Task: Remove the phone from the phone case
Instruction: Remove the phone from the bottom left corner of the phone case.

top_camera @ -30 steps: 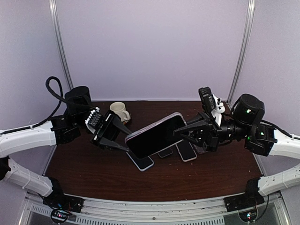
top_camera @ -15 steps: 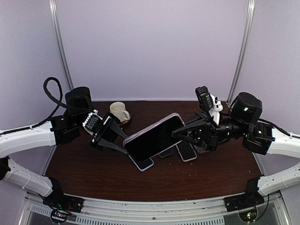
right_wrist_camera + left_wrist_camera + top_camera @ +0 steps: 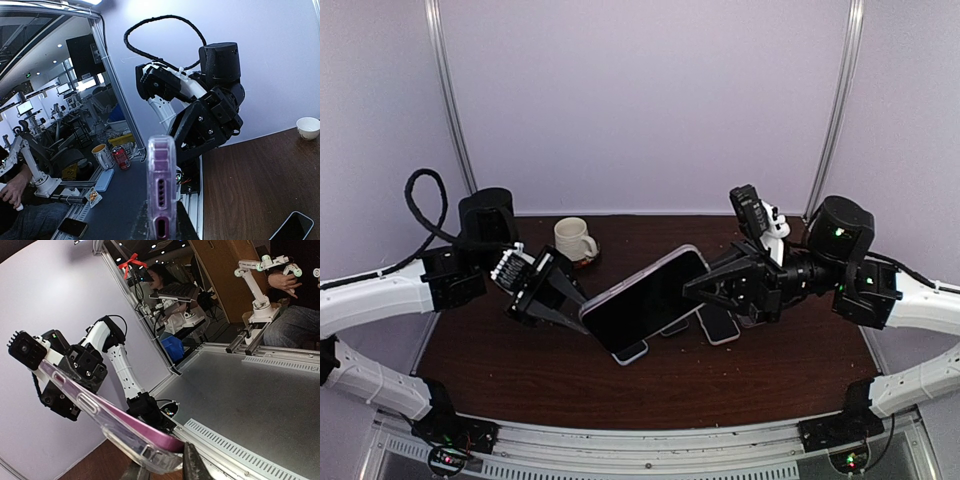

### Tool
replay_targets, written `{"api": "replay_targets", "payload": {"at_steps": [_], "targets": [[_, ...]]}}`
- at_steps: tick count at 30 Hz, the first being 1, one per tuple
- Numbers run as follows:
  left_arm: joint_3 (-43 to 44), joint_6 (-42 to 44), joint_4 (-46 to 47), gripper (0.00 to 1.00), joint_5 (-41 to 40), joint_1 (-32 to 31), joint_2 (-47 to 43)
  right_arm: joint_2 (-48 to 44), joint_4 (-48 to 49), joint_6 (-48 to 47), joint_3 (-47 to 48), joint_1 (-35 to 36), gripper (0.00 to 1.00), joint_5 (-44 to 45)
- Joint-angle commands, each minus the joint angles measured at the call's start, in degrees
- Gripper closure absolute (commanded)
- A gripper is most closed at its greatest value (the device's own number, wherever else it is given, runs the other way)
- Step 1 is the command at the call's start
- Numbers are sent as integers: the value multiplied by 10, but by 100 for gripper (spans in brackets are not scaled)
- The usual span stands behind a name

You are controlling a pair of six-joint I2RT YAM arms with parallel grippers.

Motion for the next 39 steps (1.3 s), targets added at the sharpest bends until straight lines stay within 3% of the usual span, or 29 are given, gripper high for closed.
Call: {"api": "replay_targets", "payload": {"at_steps": [1,11,39], "targets": [[14,35,16,88,-134,4,6,15,25,31,21,26,100,-41],[17,55,-4,94,-204,4,10,20,25,41,22,34,100,-56],[17,82,-23,99,-292,31,17,28,19,59,20,42,100,-86]]}}
